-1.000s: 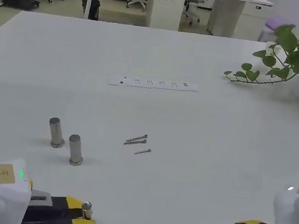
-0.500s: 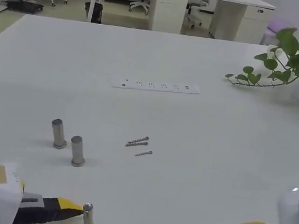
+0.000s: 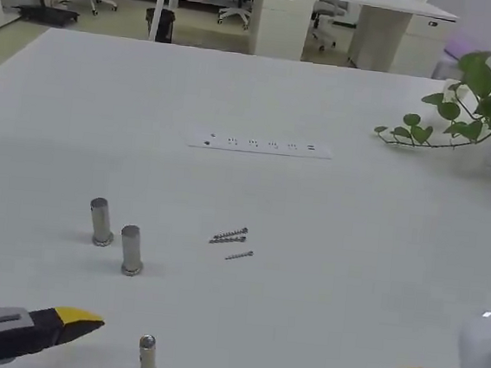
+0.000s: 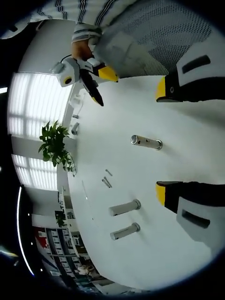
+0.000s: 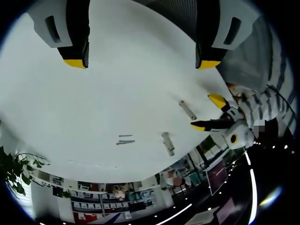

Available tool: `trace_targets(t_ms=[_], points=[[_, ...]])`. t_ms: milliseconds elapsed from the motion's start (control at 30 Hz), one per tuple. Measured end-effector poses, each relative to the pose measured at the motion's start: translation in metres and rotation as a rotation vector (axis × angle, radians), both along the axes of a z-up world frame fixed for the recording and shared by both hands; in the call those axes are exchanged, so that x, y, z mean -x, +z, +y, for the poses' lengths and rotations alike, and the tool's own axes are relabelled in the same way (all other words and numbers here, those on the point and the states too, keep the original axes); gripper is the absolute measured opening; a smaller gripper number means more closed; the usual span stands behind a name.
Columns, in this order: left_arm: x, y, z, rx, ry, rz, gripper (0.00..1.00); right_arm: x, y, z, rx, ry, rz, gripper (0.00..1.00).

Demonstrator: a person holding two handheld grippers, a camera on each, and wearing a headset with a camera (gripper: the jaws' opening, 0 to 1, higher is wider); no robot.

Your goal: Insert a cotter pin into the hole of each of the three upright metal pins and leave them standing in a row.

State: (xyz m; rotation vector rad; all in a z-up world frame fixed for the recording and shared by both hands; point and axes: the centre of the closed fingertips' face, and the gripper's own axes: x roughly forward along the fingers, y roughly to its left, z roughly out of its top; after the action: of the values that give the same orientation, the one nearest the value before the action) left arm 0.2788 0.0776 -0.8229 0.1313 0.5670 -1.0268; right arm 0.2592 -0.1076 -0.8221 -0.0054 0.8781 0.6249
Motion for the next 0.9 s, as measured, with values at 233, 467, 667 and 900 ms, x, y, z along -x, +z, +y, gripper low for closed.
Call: trace_targets(t_ms=[233, 467, 667, 900], points=[[0.006, 0.005, 0.003, 0.038, 0.056, 0.034, 0.95, -0.006, 0.001, 0.001, 0.000, 0.019, -0.001, 0.95], [0.010, 0.012, 0.002, 0.057, 0.071, 0.036, 0.99, -0.019, 0.005, 0.002, 0.030, 0.071, -0.014, 0.95], [0.010, 0.007, 0.006, 0.065, 0.092, 0.048, 0.99, -0.033, 0.015, 0.007, 0.021, 0.117, -0.031, 0.93], [0.015, 0.003, 0.006, 0.059, 0.091, 0.067, 0.99, -0.052, 0.028, 0.021, 0.026, 0.251, -0.066, 0.83]])
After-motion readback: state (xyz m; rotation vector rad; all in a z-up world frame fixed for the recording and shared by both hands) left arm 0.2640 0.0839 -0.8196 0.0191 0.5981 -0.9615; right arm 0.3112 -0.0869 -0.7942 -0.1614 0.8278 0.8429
